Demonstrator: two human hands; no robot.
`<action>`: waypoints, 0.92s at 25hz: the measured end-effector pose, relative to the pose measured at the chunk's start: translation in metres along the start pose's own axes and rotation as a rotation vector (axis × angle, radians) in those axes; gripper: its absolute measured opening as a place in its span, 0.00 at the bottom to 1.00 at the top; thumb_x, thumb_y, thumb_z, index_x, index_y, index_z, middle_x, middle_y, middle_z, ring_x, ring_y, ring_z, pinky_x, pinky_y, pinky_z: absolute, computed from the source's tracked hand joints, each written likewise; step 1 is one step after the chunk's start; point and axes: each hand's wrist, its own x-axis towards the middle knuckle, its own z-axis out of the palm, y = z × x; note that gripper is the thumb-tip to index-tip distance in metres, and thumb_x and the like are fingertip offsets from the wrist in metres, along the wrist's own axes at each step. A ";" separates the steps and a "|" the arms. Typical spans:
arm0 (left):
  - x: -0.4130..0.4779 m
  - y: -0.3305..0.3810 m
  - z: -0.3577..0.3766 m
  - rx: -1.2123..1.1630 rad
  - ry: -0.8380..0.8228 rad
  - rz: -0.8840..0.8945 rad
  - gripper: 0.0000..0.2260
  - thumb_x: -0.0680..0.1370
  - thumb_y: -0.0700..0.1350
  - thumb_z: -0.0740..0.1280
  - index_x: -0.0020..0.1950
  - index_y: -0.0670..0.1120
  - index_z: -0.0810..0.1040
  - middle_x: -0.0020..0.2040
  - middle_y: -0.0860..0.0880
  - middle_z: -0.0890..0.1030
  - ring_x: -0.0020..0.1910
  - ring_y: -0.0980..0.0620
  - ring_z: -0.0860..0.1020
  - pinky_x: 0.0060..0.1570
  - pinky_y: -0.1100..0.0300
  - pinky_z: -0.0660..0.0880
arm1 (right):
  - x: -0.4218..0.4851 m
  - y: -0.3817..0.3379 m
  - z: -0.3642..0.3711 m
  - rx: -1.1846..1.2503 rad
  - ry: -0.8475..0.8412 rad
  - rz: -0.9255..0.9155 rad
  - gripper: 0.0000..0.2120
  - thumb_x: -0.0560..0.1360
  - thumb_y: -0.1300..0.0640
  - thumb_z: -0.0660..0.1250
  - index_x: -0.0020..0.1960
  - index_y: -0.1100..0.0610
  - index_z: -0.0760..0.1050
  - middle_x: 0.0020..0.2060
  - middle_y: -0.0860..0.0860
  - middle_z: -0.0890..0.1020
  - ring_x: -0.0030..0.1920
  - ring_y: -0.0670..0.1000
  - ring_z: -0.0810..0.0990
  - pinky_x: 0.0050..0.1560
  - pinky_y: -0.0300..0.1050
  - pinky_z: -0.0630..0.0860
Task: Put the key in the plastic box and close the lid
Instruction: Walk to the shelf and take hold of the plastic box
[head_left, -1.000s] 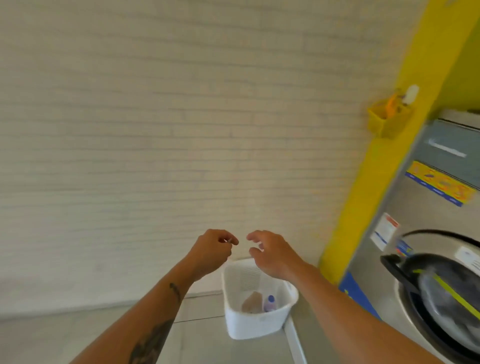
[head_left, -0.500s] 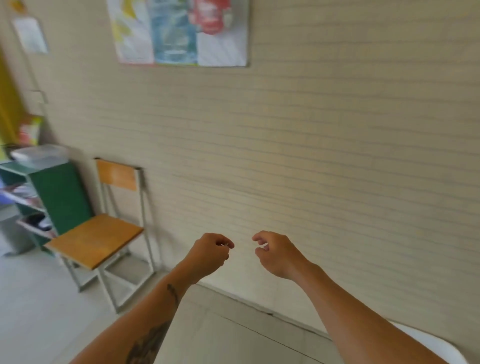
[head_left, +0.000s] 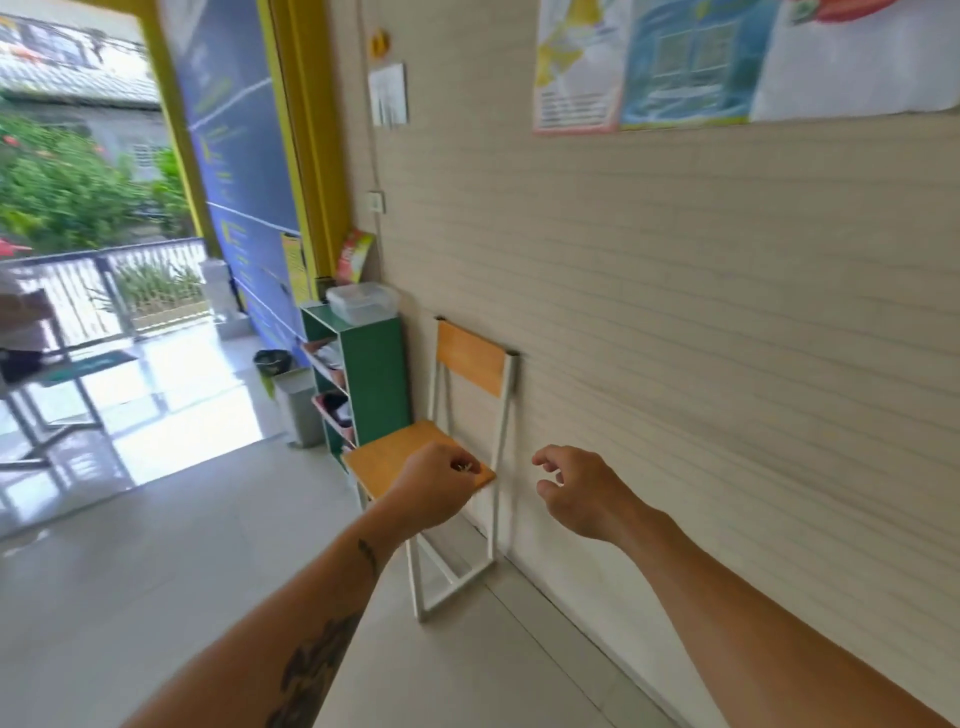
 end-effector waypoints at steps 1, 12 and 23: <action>0.022 -0.004 -0.010 -0.002 0.017 -0.013 0.12 0.76 0.38 0.62 0.53 0.47 0.84 0.43 0.50 0.80 0.36 0.55 0.75 0.36 0.64 0.72 | 0.032 -0.005 0.001 -0.009 -0.010 -0.019 0.21 0.78 0.56 0.60 0.70 0.55 0.70 0.67 0.54 0.75 0.65 0.54 0.75 0.63 0.48 0.73; 0.241 -0.077 -0.150 0.057 0.229 -0.101 0.13 0.77 0.40 0.60 0.54 0.49 0.83 0.49 0.47 0.81 0.37 0.55 0.78 0.27 0.72 0.68 | 0.328 -0.117 0.027 -0.089 -0.066 -0.215 0.22 0.78 0.57 0.59 0.72 0.55 0.69 0.69 0.53 0.75 0.67 0.53 0.73 0.65 0.48 0.72; 0.427 -0.219 -0.332 0.084 0.211 -0.057 0.12 0.77 0.40 0.62 0.52 0.47 0.84 0.34 0.56 0.73 0.33 0.58 0.71 0.31 0.68 0.67 | 0.549 -0.258 0.143 -0.065 -0.050 -0.126 0.24 0.78 0.56 0.59 0.73 0.54 0.67 0.70 0.53 0.72 0.69 0.53 0.71 0.68 0.50 0.70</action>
